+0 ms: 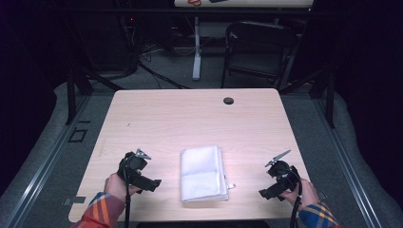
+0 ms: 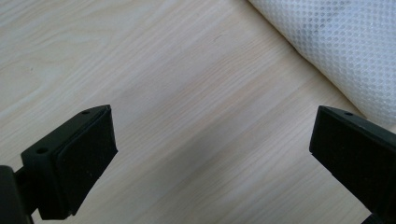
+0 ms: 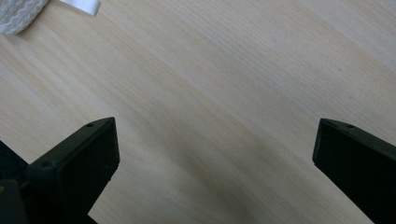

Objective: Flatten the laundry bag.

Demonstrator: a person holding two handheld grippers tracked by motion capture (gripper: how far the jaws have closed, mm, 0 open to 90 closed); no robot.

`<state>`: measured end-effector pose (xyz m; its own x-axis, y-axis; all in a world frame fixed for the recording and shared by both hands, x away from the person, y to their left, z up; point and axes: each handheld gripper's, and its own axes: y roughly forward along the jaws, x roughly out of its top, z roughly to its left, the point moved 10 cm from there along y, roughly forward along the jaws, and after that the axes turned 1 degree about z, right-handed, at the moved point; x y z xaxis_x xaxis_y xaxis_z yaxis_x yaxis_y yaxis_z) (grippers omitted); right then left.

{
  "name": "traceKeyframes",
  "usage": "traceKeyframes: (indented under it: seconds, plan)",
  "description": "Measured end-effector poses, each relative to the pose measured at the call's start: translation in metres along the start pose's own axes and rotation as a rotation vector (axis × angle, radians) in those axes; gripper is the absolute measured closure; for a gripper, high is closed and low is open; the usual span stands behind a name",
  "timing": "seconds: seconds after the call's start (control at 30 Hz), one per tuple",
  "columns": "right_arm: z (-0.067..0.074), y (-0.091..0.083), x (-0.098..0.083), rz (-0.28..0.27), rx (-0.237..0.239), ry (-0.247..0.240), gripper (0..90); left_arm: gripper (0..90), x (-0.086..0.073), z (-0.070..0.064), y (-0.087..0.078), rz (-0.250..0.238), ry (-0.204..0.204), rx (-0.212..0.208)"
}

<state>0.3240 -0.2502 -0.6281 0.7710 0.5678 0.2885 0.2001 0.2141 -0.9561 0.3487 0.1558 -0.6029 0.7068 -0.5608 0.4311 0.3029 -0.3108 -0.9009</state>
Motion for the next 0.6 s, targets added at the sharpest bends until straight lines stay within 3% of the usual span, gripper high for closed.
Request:
traceKeyframes:
  seconds: [0.07,0.3,0.5,0.53,0.57,0.6]
  plan:
    - [0.004,0.0,0.001,-0.021,0.011,0.019,0.3,0.3,0.002,-0.004,0.002,0.001,0.017,-0.008]
    - [0.008,-0.003,0.003,-0.005,0.014,-0.005,1.9,1.1,0.013,-0.024,0.012,0.014,0.086,-0.033]
    - [0.014,-0.004,0.012,-0.045,0.027,-0.001,3.5,0.4,0.021,-0.047,0.019,0.005,0.149,-0.072]
    - [0.013,-0.004,0.012,-0.036,0.017,-0.021,3.5,0.4,0.022,-0.051,0.019,0.0,0.161,-0.078]
    - [0.017,-0.002,0.015,-0.056,0.031,-0.004,3.6,0.5,0.023,-0.054,0.019,0.0,0.17,-0.079]
    - [0.017,-0.002,0.015,-0.028,0.037,-0.028,3.7,0.7,0.025,-0.061,0.019,-0.002,0.193,-0.093]
